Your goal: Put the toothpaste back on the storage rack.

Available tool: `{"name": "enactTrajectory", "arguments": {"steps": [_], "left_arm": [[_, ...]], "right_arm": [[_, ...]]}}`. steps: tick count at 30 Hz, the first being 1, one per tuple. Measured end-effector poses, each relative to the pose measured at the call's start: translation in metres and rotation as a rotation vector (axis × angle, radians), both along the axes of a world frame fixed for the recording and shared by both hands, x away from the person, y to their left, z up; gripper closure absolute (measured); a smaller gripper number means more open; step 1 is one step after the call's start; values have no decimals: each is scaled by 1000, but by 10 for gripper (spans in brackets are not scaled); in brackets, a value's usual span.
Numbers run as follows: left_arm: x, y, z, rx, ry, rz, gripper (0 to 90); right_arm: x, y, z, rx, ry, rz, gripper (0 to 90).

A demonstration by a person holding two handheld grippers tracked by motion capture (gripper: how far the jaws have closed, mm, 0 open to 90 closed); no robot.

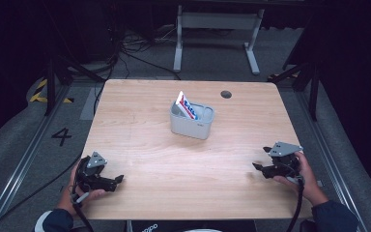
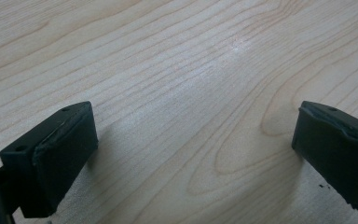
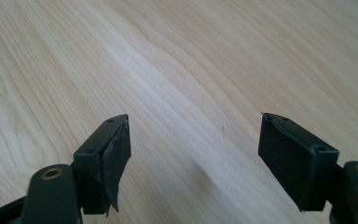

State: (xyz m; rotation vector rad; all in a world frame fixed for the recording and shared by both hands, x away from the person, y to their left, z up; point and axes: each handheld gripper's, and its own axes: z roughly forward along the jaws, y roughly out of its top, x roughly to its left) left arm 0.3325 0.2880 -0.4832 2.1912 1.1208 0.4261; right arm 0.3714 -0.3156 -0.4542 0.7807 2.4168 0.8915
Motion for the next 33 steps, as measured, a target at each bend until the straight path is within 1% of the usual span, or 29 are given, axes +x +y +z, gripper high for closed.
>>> {"name": "enactTrajectory", "arguments": {"steps": [5, 8, 9, 12, 14, 17, 21, 29, 33], "left_arm": [[0, 0, 0, 0, 0, 0, 5], [0, 0, 0, -1, 0, 0, 5], [0, 0, 0, -1, -2, 2, 5], [1, 0, 0, -6, 1, 5, 4], [1, 0, 0, -3, 6, 2, 3], [1, 0, 0, -5, 3, 4, 3], [1, 0, 0, -6, -1, 9, 3], [0, 0, 0, 0, -2, 15, 5], [-1, 0, 0, 0, -1, 20, 5]], "right_arm": [[-6, -14, -11, 18, 36, -29, 258], [-10, -23, -17, 12, 58, -34, 257], [-11, -26, -19, 17, 70, -37, 253], [-14, -37, -23, 74, 92, -53, 238], [-16, -44, -25, 103, 94, -63, 223], [-19, -55, -32, 181, 109, -75, 211], [-20, -60, -32, 185, 121, -93, 183], [-22, -60, -33, 185, 122, -122, 165], [-22, -60, -33, 185, 123, -123, 159]]}}
